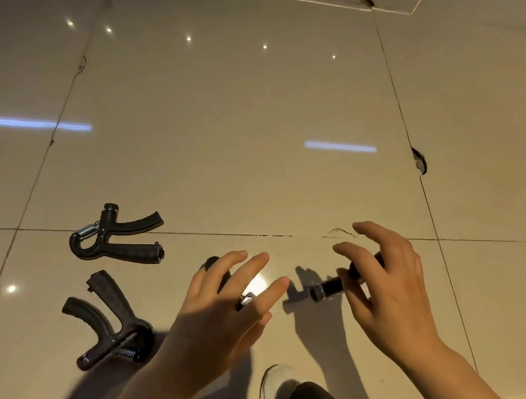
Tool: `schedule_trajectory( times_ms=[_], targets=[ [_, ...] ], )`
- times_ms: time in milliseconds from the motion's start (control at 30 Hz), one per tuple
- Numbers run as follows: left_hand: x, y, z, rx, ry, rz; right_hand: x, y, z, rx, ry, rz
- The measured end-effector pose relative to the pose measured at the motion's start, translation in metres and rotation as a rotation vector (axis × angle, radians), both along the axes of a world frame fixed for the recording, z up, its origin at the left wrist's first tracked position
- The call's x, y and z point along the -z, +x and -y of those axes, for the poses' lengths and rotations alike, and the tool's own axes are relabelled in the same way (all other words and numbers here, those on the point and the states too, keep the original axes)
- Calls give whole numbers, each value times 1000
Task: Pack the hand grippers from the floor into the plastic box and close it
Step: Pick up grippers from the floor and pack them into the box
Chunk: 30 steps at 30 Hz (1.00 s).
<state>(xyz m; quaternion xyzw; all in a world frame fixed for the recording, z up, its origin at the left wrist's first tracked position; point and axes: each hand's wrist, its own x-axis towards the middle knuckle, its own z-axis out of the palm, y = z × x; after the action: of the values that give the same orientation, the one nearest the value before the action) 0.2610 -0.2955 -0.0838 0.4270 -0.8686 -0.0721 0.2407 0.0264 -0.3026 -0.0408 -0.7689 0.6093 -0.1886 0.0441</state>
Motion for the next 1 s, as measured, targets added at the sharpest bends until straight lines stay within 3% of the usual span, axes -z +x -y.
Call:
schedule_trajectory(
  times_ms=[267, 567, 733, 1000],
  targets=[
    [-124, -3, -53, 62, -257, 90, -100, -1, -84, -125, -264, 65],
    [-289, -35, -174, 94, -466, 75, -238, -29, -220, -31, -420, 222],
    [-344, -40, -248, 162, -518, 146, -295, -25, -283, 7, -500, 350],
    [-389, -49, -328, 45, -546, -87, -335, 11, -341, -10, -497, 274]
  ],
)
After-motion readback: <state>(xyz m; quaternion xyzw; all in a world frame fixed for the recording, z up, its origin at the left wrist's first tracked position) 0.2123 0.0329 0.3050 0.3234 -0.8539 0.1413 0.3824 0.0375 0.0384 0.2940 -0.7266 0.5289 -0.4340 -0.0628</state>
